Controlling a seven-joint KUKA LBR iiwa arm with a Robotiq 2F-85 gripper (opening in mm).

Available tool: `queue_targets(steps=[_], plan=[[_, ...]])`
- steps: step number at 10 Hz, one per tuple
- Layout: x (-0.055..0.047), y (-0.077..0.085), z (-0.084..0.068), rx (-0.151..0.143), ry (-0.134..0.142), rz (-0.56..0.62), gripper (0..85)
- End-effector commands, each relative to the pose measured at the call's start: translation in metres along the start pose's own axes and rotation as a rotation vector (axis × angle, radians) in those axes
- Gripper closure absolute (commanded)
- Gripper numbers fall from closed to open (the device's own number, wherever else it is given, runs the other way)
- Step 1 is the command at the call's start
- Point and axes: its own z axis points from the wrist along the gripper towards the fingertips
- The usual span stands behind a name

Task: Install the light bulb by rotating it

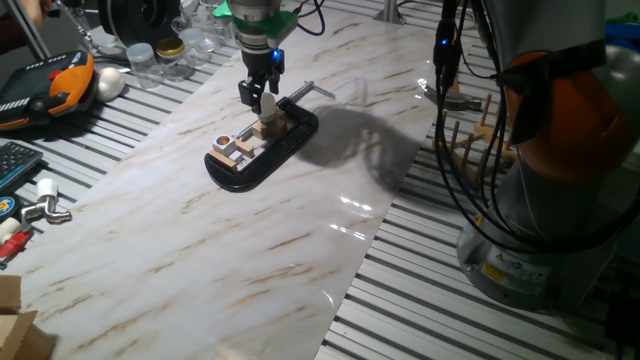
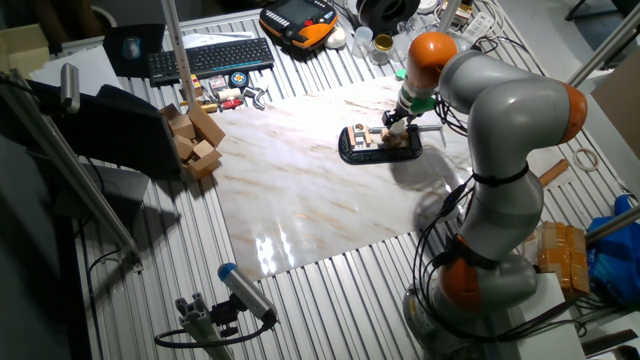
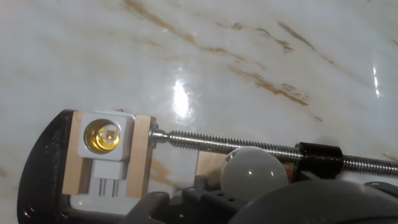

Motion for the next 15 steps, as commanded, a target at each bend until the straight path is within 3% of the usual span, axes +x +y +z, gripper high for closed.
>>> queue_targets(steps=[1, 2, 7, 15], plan=[[-0.0005, -0.0009, -0.0001, -0.002, 0.001, -0.001, 17.0], [-0.0007, -0.0014, 0.0001, -0.002, 0.001, -0.001, 34.0], [-0.0015, -0.0024, 0.0035, 0.009, -0.002, 0.002, 34.0], [-0.0012, -0.0025, -0.0033, 0.013, -0.001, -0.013, 34.0]])
